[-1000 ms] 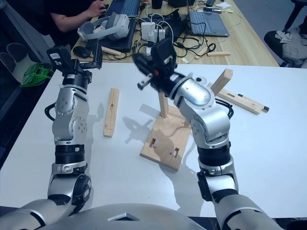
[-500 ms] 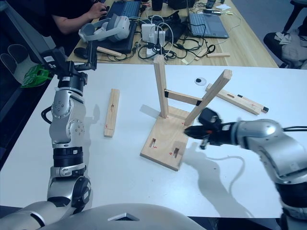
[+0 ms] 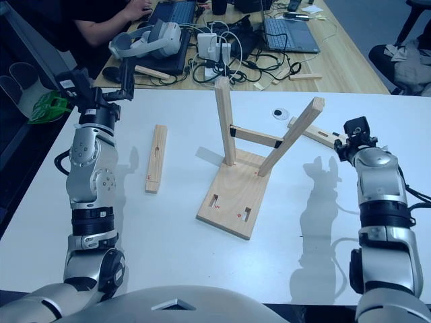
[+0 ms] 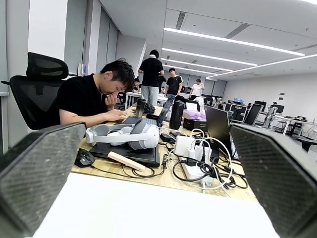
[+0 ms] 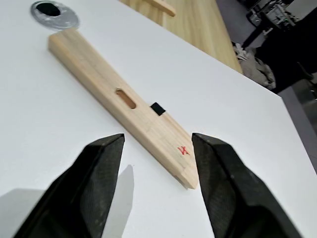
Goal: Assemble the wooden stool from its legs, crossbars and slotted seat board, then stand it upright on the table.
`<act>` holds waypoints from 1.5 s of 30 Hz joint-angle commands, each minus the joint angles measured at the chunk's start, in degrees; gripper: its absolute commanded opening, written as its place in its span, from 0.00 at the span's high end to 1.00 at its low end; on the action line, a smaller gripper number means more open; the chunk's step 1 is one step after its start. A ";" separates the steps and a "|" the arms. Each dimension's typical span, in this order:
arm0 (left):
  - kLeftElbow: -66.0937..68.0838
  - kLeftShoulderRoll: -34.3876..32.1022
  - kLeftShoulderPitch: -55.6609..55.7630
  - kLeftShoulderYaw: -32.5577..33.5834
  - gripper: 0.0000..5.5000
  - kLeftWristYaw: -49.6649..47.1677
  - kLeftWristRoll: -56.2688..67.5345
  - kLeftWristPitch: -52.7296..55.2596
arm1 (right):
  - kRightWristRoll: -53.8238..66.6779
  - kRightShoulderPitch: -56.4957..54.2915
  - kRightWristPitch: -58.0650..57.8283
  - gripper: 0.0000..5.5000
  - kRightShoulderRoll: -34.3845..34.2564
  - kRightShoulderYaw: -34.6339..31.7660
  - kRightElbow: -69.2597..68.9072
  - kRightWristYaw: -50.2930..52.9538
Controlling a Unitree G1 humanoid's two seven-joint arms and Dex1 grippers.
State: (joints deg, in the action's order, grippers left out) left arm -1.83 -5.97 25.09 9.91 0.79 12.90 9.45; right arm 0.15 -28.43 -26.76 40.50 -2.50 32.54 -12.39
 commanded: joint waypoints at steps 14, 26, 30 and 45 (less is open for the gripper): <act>-3.45 6.03 -2.55 -3.04 0.02 -1.62 1.66 2.76 | 0.69 -5.53 0.85 0.54 -5.86 -8.57 6.41 11.30; -2.09 9.27 -2.61 -1.65 0.02 -3.82 2.36 2.17 | -0.04 0.17 -0.40 0.54 -11.88 -8.79 -3.64 15.20; -2.07 9.41 -2.67 -1.40 0.02 -3.92 2.52 2.31 | -0.46 -0.59 -1.32 0.54 -11.94 -8.24 -5.30 14.20; -1.66 9.15 -2.52 -1.37 0.02 -3.74 2.45 2.86 | 0.80 0.00 0.60 0.54 -14.68 -9.03 -7.27 12.91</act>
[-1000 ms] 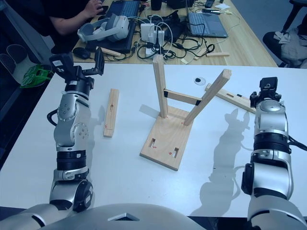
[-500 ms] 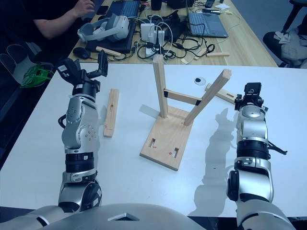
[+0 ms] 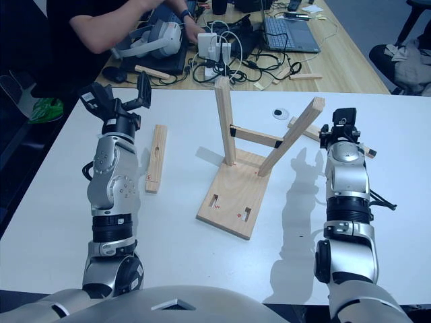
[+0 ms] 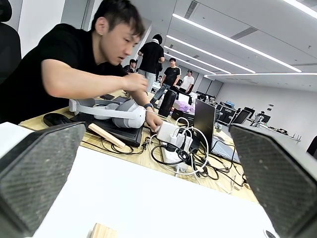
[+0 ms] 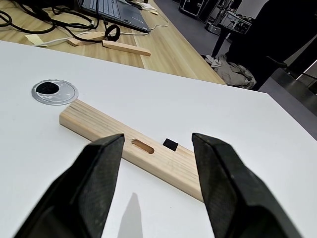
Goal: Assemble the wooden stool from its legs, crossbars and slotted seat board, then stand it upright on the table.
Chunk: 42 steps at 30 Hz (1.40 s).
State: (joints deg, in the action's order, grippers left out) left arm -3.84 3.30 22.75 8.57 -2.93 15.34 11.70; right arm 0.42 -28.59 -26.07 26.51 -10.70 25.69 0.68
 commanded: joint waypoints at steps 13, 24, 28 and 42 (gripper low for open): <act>0.30 0.15 -0.27 0.32 0.02 -0.18 0.40 0.66 | 0.09 -0.24 -1.16 0.54 -1.42 -2.17 0.27 2.47; 0.61 -0.09 -0.01 0.48 0.02 -0.20 0.54 0.98 | 0.36 -0.36 -2.03 0.54 -1.72 -2.72 0.33 3.17; 0.65 -0.14 0.05 0.56 0.02 -0.20 0.57 1.08 | 0.48 -0.34 -2.16 0.54 -1.86 -2.93 0.18 3.33; 0.69 -0.11 0.17 0.82 0.02 -0.34 0.68 1.36 | 3.30 2.50 -7.61 0.54 -0.78 -6.50 -1.56 0.56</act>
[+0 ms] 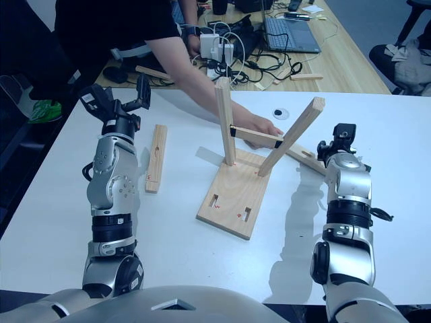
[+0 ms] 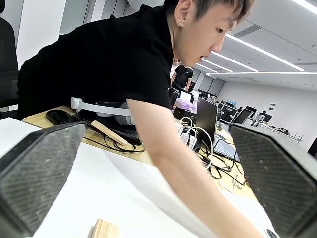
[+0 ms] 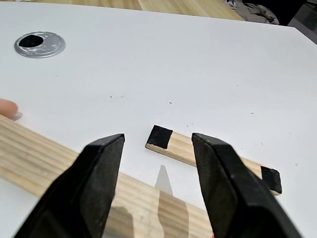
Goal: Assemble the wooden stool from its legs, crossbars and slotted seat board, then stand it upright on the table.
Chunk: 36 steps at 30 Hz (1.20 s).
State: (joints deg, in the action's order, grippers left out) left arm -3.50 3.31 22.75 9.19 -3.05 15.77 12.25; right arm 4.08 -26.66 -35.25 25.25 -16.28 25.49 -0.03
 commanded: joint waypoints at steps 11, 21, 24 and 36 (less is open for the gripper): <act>0.51 -0.32 0.23 0.17 0.02 -0.21 0.38 1.04 | 0.56 -5.13 7.50 0.54 5.26 -5.81 15.29 4.56; -0.05 -1.11 0.28 -0.43 0.02 -0.31 -0.31 1.77 | 3.76 -11.96 15.39 0.54 8.92 -9.29 42.87 4.32; 0.19 -1.22 0.35 -0.28 0.02 -0.19 -0.14 2.08 | 2.73 -12.65 12.69 0.54 8.71 -6.23 44.46 -2.23; 0.32 -1.36 0.61 0.22 0.02 0.07 0.10 2.80 | 2.14 -15.59 27.77 0.54 10.32 -4.01 41.83 0.77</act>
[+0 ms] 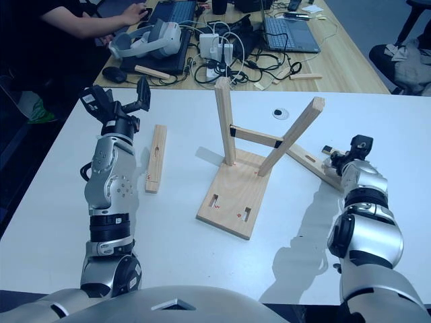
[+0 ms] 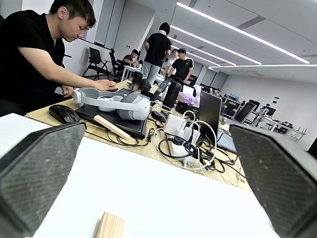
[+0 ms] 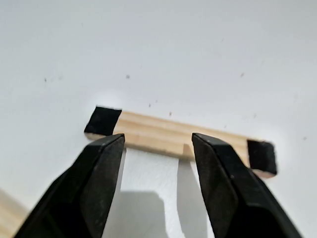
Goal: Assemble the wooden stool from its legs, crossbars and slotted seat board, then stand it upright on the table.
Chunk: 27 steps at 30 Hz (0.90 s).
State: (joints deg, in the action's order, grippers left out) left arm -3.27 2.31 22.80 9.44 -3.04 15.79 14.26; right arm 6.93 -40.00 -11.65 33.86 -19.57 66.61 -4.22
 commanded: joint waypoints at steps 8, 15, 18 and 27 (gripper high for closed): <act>-0.40 -0.50 0.87 -0.26 0.02 -0.30 -0.41 0.95 | -1.95 -0.77 0.43 0.54 3.47 -0.04 7.34 13.78; -0.53 -0.80 1.00 -0.08 0.02 -0.43 -0.52 1.16 | -2.56 0.37 -4.11 0.54 2.43 1.97 8.47 8.60; -0.43 -0.86 0.96 0.05 0.02 -0.37 -0.36 1.35 | -2.81 1.34 -4.58 0.54 1.57 2.85 8.35 5.82; -0.43 -0.93 0.91 0.14 0.02 -0.18 -0.24 1.68 | -1.84 -2.02 1.70 0.54 0.52 2.14 6.55 0.10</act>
State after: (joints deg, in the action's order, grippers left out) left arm -3.34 2.08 22.93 9.55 -3.13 15.72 15.07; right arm 4.77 -40.07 -11.28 34.38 -17.02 73.57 -4.06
